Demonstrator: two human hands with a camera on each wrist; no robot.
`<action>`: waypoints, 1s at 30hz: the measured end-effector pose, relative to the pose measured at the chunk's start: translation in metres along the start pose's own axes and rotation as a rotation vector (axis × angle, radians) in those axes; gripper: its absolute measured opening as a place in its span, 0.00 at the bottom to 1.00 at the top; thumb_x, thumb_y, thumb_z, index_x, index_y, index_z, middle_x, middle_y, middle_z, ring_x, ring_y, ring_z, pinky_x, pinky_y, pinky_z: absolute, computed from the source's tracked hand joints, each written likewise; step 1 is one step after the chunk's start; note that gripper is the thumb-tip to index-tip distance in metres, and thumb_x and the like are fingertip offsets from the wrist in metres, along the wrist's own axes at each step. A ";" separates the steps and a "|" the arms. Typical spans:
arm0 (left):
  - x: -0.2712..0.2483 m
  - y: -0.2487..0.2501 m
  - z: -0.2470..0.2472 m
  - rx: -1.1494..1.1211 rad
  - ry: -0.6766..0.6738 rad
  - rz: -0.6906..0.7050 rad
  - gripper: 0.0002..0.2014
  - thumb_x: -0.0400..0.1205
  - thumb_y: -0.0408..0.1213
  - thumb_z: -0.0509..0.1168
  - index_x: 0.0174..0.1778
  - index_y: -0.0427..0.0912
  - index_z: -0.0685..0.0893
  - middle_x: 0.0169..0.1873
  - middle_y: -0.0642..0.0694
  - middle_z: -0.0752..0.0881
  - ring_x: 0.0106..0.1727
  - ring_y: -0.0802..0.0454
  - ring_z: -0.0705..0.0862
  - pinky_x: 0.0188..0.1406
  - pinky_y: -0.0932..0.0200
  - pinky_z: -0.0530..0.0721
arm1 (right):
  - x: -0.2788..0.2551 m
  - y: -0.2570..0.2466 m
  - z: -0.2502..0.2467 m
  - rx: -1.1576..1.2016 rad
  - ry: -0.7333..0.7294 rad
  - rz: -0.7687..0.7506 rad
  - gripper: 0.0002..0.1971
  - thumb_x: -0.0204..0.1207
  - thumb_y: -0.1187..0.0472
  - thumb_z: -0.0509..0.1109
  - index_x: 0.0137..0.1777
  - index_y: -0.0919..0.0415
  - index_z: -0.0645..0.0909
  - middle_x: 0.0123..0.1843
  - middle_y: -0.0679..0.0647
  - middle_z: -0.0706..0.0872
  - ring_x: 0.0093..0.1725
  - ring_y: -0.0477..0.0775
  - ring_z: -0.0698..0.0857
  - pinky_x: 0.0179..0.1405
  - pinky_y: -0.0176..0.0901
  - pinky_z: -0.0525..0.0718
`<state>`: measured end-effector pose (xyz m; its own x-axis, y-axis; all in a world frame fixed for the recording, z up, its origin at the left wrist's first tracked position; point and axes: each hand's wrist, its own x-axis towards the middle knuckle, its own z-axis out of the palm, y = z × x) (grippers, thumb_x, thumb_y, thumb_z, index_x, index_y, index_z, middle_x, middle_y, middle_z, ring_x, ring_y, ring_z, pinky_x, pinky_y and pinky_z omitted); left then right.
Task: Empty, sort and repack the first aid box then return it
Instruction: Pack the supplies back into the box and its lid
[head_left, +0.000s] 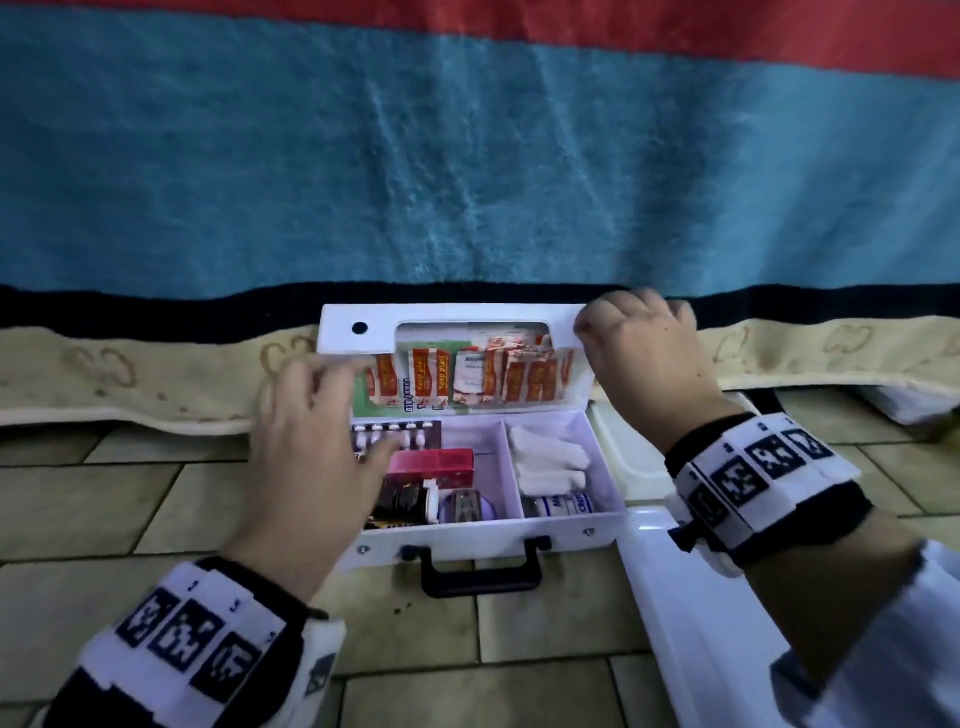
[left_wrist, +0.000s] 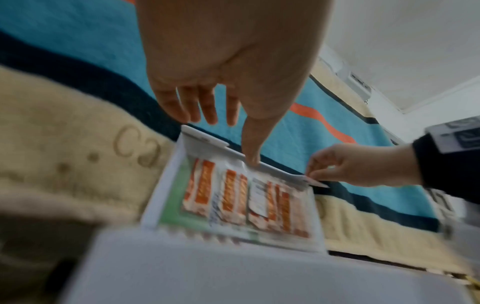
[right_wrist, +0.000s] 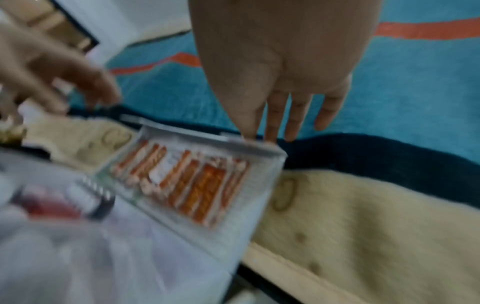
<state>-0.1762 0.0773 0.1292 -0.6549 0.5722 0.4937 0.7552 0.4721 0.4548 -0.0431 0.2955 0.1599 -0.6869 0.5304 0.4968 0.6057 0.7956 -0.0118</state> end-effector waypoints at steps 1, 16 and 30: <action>0.010 -0.005 -0.003 0.034 0.062 0.046 0.31 0.69 0.40 0.78 0.68 0.45 0.75 0.62 0.42 0.73 0.66 0.42 0.69 0.69 0.45 0.69 | 0.001 0.001 0.001 0.043 -0.044 0.006 0.08 0.78 0.57 0.65 0.55 0.56 0.81 0.60 0.54 0.82 0.63 0.61 0.76 0.56 0.54 0.70; 0.007 -0.028 -0.032 0.125 -0.259 0.335 0.14 0.74 0.37 0.57 0.46 0.50 0.88 0.45 0.49 0.89 0.45 0.43 0.87 0.41 0.55 0.80 | -0.075 0.012 -0.046 0.334 -0.230 -0.087 0.07 0.73 0.62 0.71 0.49 0.52 0.88 0.49 0.48 0.90 0.51 0.52 0.86 0.52 0.41 0.80; -0.017 -0.049 -0.001 0.041 -0.690 0.260 0.29 0.71 0.42 0.76 0.66 0.68 0.75 0.56 0.81 0.67 0.66 0.69 0.71 0.53 0.79 0.65 | -0.120 -0.005 -0.014 0.258 -0.602 0.009 0.23 0.68 0.59 0.76 0.63 0.48 0.77 0.64 0.47 0.81 0.64 0.49 0.79 0.58 0.37 0.77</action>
<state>-0.2023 0.0439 0.0996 -0.2988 0.9543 -0.0027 0.8932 0.2806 0.3513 0.0416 0.2240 0.1122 -0.8323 0.5489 -0.0765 0.5483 0.7953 -0.2585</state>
